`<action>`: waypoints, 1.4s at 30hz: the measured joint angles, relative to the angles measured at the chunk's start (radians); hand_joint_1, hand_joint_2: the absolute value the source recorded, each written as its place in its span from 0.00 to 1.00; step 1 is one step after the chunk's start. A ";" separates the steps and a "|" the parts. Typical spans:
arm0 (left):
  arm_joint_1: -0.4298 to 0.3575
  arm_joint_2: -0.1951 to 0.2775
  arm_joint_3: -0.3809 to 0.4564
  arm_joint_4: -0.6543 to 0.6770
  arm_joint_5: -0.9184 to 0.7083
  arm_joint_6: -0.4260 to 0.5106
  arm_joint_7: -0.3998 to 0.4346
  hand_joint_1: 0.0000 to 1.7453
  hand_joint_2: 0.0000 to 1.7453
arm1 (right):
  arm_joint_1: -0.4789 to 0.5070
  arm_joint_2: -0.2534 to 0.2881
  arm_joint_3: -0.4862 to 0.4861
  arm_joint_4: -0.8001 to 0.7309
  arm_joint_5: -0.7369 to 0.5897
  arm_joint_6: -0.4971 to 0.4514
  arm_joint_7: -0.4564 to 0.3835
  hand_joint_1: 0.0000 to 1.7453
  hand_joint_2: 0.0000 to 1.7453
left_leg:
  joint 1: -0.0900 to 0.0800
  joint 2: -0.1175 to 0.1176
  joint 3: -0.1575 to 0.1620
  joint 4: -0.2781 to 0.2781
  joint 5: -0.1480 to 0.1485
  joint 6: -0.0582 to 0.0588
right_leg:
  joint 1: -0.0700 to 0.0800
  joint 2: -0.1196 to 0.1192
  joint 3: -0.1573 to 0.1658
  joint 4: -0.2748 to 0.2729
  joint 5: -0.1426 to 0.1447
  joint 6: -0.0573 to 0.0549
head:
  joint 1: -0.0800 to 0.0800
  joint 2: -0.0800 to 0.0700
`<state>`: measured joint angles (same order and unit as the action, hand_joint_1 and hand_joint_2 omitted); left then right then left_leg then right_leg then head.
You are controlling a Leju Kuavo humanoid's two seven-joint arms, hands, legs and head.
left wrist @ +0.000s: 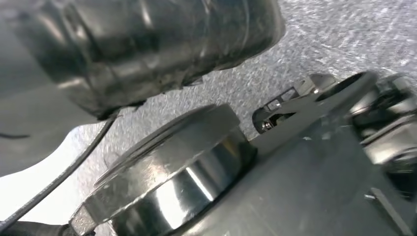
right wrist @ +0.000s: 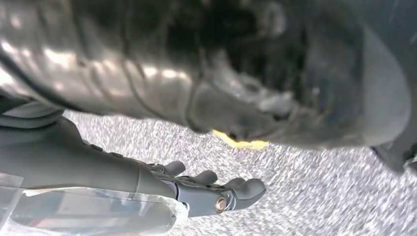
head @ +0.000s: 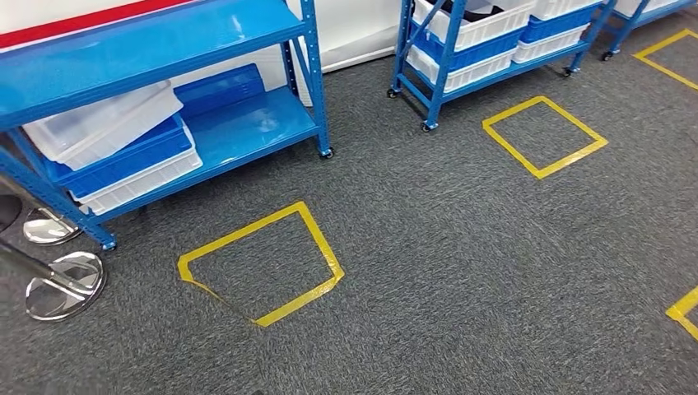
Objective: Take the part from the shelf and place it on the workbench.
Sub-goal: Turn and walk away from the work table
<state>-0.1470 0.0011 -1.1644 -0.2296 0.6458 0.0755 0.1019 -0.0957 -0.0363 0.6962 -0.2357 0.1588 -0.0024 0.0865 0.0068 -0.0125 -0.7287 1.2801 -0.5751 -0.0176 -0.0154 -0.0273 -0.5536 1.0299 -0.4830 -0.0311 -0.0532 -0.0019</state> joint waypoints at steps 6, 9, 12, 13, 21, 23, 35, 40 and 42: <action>0.000 -0.002 -0.001 -0.002 0.003 0.026 0.003 0.00 0.00 | -0.002 0.000 0.006 0.000 0.006 0.001 0.004 0.00 0.00 | -0.013 0.080 0.128 -0.253 0.127 0.021 | 0.007 -0.067 0.024 0.000 -0.020 0.016 | 0.001 0.000; 0.003 -0.005 -0.001 -0.002 0.003 0.029 0.006 0.00 0.00 | -0.008 0.000 0.009 -0.001 0.005 0.001 0.008 0.00 0.00 | -0.014 0.056 0.133 -0.267 0.127 0.037 | 0.010 -0.091 0.034 -0.003 -0.029 0.031 | 0.002 0.000; 0.004 -0.008 -0.001 -0.002 0.003 0.029 0.005 0.00 0.00 | -0.009 0.000 0.013 -0.002 -0.001 0.000 0.010 0.00 0.00 | -0.005 0.024 0.145 -0.282 0.133 0.053 | 0.006 -0.036 0.004 0.076 -0.080 0.043 | 0.008 0.000; 0.002 -0.008 -0.001 -0.003 0.002 0.029 0.003 0.00 0.00 | -0.007 0.000 0.013 -0.002 -0.005 0.001 0.010 0.00 0.00 | -0.005 0.014 0.146 -0.283 0.132 0.057 | 0.005 -0.009 -0.027 0.140 -0.110 0.044 | 0.010 0.000; 0.003 -0.009 -0.001 -0.003 -0.015 0.023 -0.002 0.00 0.00 | -0.003 -0.005 0.013 0.002 -0.103 0.075 0.074 0.00 0.00 | -0.008 -0.054 0.150 -0.262 0.116 0.046 | 0.001 0.041 -0.027 0.034 0.009 0.039 | 0.013 0.000; 0.003 -0.009 -0.001 -0.003 -0.020 0.022 -0.005 0.00 0.00 | -0.005 -0.006 0.013 0.003 -0.111 0.092 0.090 0.00 0.00 | -0.010 -0.059 0.147 -0.260 0.114 0.036 | 0.004 0.047 -0.023 0.017 0.008 0.031 | 0.013 0.000; 0.003 0.000 -0.007 -0.004 -0.028 0.022 -0.013 0.00 0.00 | -0.003 -0.012 0.013 0.008 -0.121 0.103 0.111 0.00 0.00 | 0.001 0.013 0.106 -0.182 0.102 0.008 | 0.001 0.017 -0.007 0.006 0.009 0.010 | 0.001 0.000; 0.002 0.001 -0.008 -0.004 -0.033 0.021 -0.013 0.00 0.00 | -0.005 -0.012 0.013 0.008 -0.120 0.106 0.112 0.00 0.00 | -0.003 0.012 0.148 -0.270 0.118 0.033 | 0.004 0.012 -0.003 0.008 0.001 0.038 | 0.001 0.000; 0.002 0.002 -0.008 -0.004 -0.034 0.021 -0.013 0.00 0.00 | -0.006 -0.013 0.013 0.008 -0.120 0.107 0.113 0.00 0.00 | 0.001 0.011 0.155 -0.279 0.123 0.045 | 0.003 0.014 -0.024 0.058 -0.032 0.047 | 0.005 0.000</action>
<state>-0.1452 0.0030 -1.1719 -0.2335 0.6122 0.0962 0.0885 -0.1015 -0.0496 0.7095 -0.2272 0.0391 0.1041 0.1991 0.0080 -0.0015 -0.5742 1.0010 -0.4519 0.0277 -0.0123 -0.0130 -0.5775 1.0884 -0.5154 0.0164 -0.0486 -0.0019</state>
